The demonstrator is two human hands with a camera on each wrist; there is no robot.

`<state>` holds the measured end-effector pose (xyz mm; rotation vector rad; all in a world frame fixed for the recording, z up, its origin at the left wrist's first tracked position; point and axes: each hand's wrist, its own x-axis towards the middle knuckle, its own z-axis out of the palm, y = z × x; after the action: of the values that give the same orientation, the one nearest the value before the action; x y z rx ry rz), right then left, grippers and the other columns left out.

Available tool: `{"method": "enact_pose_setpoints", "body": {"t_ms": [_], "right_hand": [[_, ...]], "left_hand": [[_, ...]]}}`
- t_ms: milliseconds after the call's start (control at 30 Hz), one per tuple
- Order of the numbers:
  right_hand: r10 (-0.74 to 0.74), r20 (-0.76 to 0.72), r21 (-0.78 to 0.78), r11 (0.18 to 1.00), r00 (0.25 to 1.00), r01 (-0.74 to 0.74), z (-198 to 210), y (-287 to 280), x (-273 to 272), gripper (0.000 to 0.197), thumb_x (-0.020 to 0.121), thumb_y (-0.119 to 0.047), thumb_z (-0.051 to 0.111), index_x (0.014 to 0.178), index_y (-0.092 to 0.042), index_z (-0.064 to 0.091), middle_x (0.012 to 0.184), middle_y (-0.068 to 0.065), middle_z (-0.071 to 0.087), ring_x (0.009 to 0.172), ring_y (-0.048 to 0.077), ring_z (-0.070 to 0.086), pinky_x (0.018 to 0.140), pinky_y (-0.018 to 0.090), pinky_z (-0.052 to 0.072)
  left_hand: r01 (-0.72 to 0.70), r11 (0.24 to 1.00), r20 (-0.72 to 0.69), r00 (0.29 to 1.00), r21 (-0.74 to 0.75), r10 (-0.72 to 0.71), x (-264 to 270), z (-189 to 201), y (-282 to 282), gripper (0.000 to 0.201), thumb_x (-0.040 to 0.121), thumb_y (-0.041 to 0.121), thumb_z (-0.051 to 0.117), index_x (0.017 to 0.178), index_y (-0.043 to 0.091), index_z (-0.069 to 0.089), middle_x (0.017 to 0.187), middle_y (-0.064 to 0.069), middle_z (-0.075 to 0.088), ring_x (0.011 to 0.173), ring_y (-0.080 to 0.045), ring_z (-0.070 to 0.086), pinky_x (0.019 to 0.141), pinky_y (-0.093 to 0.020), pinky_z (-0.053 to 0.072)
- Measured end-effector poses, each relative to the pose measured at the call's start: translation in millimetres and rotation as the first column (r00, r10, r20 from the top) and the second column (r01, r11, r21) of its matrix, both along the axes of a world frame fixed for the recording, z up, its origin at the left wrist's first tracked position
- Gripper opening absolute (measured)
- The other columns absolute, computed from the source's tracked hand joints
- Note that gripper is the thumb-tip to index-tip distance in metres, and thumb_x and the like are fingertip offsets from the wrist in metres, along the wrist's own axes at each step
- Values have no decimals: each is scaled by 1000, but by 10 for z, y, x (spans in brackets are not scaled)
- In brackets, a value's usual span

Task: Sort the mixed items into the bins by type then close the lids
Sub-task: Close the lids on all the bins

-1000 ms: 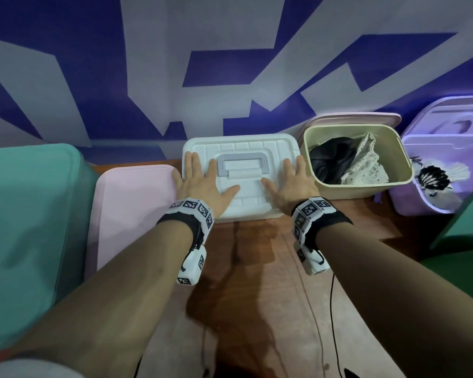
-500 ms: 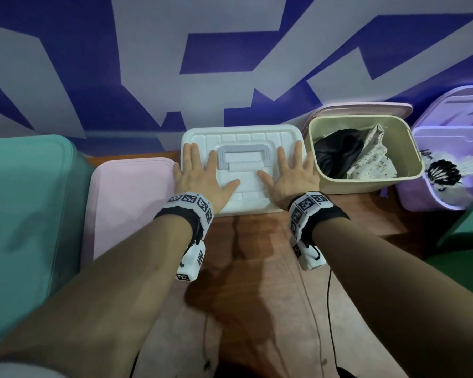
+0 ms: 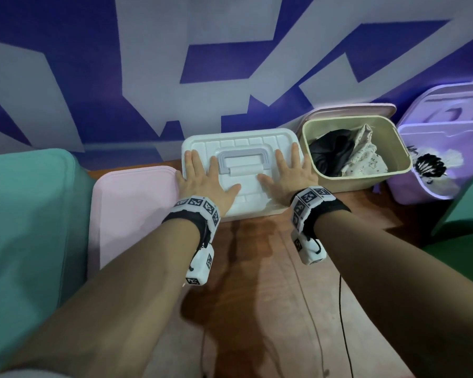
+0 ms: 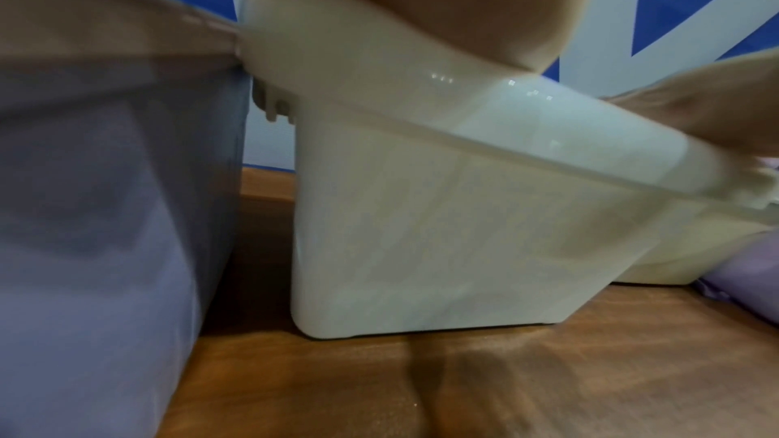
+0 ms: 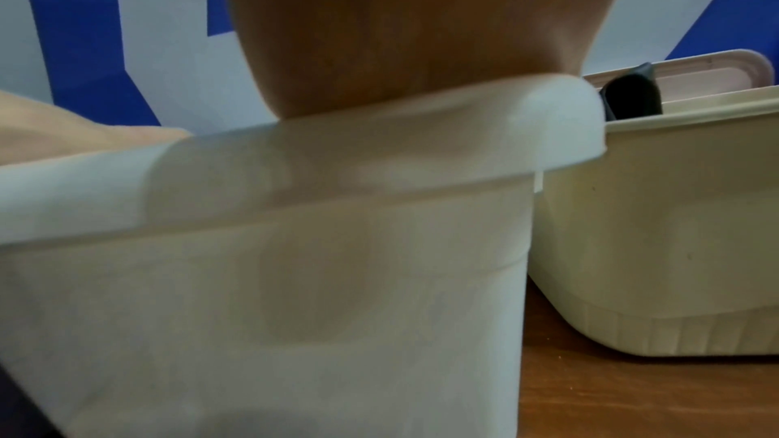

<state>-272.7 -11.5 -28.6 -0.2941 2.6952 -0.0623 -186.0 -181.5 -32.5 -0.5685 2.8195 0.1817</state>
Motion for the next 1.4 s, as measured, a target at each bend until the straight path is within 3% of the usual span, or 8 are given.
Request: {"method": "enact_pose_setpoints", "body": {"t_ms": [133, 233, 433, 600, 733, 1133, 1267, 1400], "right_hand": [[-48, 11, -22, 999, 999, 49, 53, -41, 65, 77, 88, -68, 32, 150, -35, 1, 159, -2, -20, 147, 33, -11, 118, 52, 12], [-77, -8, -61, 995, 997, 76, 93, 9, 202, 72, 89, -65, 35, 149, -33, 10, 161, -1, -7, 147, 32, -5, 119, 50, 10], [-64, -88, -101, 993, 994, 55, 430, 253, 313, 69, 92, -59, 39, 149, -27, 18, 155, 10, 21, 139, 34, 25, 113, 49, 27], [-23, -129, -148, 989, 991, 4, 618, 462, 259, 67, 91, -56, 40, 147, -24, 23, 146, 12, 34, 131, 35, 35, 107, 50, 34], [-22, -117, -186, 983, 993, 0, 703, 748, 73, 62, 91, -56, 41, 142, -22, 33, 144, 11, 35, 128, 35, 38, 105, 51, 36], [-73, -120, -282, 959, 990, 36, 646, 2042, -957, 60, 90, -53, 46, 140, -20, 38, 148, 12, 31, 133, 33, 36, 108, 45, 35], [-110, -105, -308, 949, 988, 73, 569, 2187, -1336, 60, 91, -52, 47, 137, -15, 39, 143, 16, 33, 128, 36, 40, 105, 43, 37], [-192, -72, -337, 928, 979, 157, 467, 2178, -1639, 62, 92, -52, 46, 140, -14, 36, 145, 15, 31, 129, 36, 39, 106, 46, 38]], "left_hand": [[5, 1000, -16, 1000, 24, -4, 6, 6, -18, 87, 87, 72, 28, 153, 24, -1, 160, -15, -15, 147, -32, -17, 118, -53, 5], [12, 999, -14, 1000, 41, -11, 10, 24, -21, 84, 88, 69, 30, 153, 23, 1, 160, -17, -13, 147, -33, -15, 118, -55, 7], [19, 995, 5, 1000, 93, -19, 13, 322, -46, 79, 89, 68, 33, 151, 23, 14, 160, -12, 2, 147, -34, -1, 116, -55, 12], [22, 992, -50, 999, 125, -16, -23, 670, 160, 75, 91, 65, 35, 152, 25, 15, 161, -6, 3, 148, -30, 5, 116, -51, 19], [-3, 982, -135, 990, 191, 30, -173, 808, 498, 72, 92, 62, 39, 151, 26, 19, 160, -5, 11, 146, -29, 16, 112, -51, 31], [-31, 956, -186, 979, 292, 89, -1046, 745, 1912, 69, 91, 56, 45, 149, 27, 22, 156, -5, 24, 138, -29, 34, 104, -47, 42], [-96, 914, -189, 965, 393, 183, -1331, 635, 2054, 74, 89, 57, 47, 151, 32, 17, 156, -5, 25, 138, -29, 35, 107, -48, 39], [-135, 904, -169, 961, 406, 219, -1553, 569, 2085, 72, 90, 55, 47, 150, 28, 19, 156, -7, 25, 140, -31, 31, 109, -49, 36]]}}
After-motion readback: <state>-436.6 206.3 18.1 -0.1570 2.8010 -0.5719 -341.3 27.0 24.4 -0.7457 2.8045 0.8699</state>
